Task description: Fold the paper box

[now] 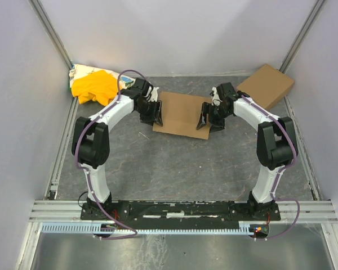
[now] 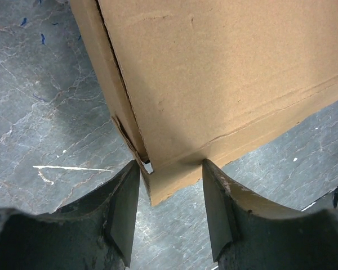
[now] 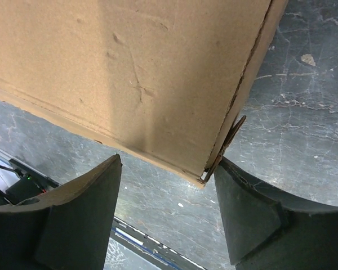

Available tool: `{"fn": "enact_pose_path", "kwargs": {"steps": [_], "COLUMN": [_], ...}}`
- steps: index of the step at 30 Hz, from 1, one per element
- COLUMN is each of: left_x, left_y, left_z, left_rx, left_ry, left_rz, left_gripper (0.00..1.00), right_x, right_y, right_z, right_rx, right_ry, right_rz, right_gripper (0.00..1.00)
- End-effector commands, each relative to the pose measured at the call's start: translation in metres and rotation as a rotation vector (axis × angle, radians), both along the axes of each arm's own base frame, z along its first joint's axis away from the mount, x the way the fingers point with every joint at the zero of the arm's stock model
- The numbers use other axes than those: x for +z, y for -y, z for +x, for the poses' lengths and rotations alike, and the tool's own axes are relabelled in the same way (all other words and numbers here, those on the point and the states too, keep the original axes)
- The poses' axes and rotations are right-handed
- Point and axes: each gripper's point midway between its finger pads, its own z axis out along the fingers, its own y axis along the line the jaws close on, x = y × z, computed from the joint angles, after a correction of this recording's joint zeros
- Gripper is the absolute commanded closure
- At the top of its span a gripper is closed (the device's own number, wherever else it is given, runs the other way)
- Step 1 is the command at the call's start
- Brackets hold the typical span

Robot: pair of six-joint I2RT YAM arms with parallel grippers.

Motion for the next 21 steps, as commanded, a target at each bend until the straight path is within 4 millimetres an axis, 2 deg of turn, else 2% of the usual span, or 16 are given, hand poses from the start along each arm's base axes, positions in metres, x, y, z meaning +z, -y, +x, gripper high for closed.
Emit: {"fn": "enact_pose_path", "kwargs": {"steps": [1,5,10,14,16,21], "left_x": [0.012,0.005,0.003,0.004,0.008,0.019], "left_y": [0.035,0.037,0.036,0.032,0.030,0.031], "left_z": [-0.012,-0.016,-0.018,-0.018,-0.016,-0.012], "left_rx": [-0.057,-0.061,-0.062,-0.049,-0.043,-0.036], "left_ry": [-0.055,-0.081,-0.093,-0.087,-0.079,-0.063], "left_rz": [-0.142,-0.159,-0.178,-0.180,-0.189,-0.221], "left_gripper": [0.47,0.47,0.51,0.53,0.54,0.52], "right_x": [0.035,0.039,0.042,0.055,0.066,0.080], "right_y": [-0.041,-0.042,-0.044,-0.051,-0.055,-0.055], "right_z": [0.012,0.016,0.015,0.017,0.021,0.025], "right_rx": [0.068,0.069,0.074,0.067,0.059,0.056], "right_ry": [0.091,0.120,0.133,0.150,0.152,0.141], "right_rz": [0.201,0.207,0.237,0.313,0.369,0.394], "right_gripper": [0.25,0.22,0.24,0.25,0.25,0.23]}}
